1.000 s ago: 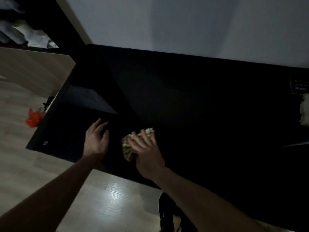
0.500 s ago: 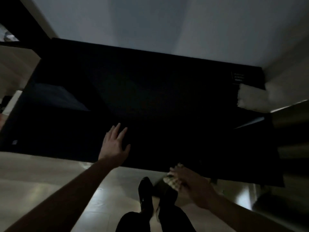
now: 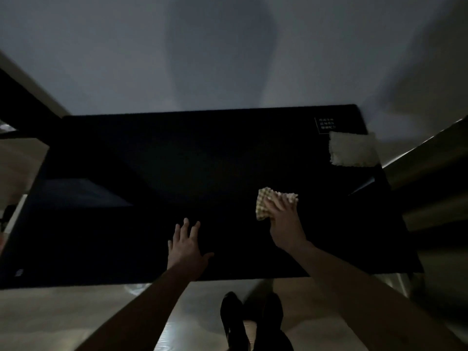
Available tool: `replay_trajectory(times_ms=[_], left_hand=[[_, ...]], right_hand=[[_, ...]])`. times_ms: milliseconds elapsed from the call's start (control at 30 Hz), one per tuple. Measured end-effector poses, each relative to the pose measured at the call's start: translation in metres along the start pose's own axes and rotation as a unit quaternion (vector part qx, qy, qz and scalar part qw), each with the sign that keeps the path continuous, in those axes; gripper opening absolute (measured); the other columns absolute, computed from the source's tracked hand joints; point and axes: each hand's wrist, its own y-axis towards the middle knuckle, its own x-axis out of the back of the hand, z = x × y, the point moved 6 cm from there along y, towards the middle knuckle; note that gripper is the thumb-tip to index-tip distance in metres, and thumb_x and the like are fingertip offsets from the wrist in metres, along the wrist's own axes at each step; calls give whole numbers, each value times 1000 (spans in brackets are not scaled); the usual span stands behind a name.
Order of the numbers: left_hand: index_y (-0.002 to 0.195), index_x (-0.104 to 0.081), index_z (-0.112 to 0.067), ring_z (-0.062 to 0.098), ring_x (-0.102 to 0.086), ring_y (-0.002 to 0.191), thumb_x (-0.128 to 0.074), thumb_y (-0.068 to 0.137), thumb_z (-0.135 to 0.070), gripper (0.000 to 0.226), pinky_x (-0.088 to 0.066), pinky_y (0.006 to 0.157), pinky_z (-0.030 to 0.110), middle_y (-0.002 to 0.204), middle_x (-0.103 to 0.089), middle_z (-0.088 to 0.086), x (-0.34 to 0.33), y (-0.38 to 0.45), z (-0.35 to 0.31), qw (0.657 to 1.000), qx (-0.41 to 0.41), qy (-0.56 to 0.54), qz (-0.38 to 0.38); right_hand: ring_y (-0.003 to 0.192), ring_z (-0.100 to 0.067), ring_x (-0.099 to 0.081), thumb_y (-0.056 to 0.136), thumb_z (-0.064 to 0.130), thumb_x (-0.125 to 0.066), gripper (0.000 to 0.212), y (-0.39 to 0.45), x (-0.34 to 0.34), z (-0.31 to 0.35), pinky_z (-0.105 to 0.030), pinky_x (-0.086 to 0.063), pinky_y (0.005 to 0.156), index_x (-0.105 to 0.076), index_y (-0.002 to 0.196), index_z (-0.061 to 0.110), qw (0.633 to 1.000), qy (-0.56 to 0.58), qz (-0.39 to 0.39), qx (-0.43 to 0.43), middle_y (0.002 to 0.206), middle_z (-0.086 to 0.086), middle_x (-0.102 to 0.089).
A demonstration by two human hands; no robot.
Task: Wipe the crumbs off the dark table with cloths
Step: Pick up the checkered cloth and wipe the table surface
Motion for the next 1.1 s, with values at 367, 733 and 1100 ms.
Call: replay_trajectory(times_ms=[367, 733, 1100], left_hand=[[158, 2, -18, 41, 3, 152, -65, 84, -52, 106, -29, 119, 52, 165, 12, 15, 5, -1, -24, 992, 48, 65, 93], [158, 2, -31, 36, 10, 153, -66, 78, -60, 108, -15, 119, 61, 165, 18, 1, -20, 7, -179, 990, 8, 26, 140], [155, 19, -30, 40, 21, 149, -78, 73, -53, 128, -19, 118, 64, 159, 35, 4, -58, 2, -216, 986, 65, 26, 153]], right_hand=[[154, -21, -25, 103, 15, -33, 57, -171, -7, -92, -29, -23, 119, -33, 158, 30, 997, 9, -14, 82, 167, 4, -31], [141, -36, -50, 83, -7, -49, 67, -78, 118, -285, -26, -22, 122, -53, 145, 19, 986, 76, -80, -124, 150, -12, -55], [151, -36, -36, 88, 23, -31, 69, -65, 87, -298, -56, -28, 122, -41, 156, 16, 999, -1, 53, -11, 165, -9, -35]])
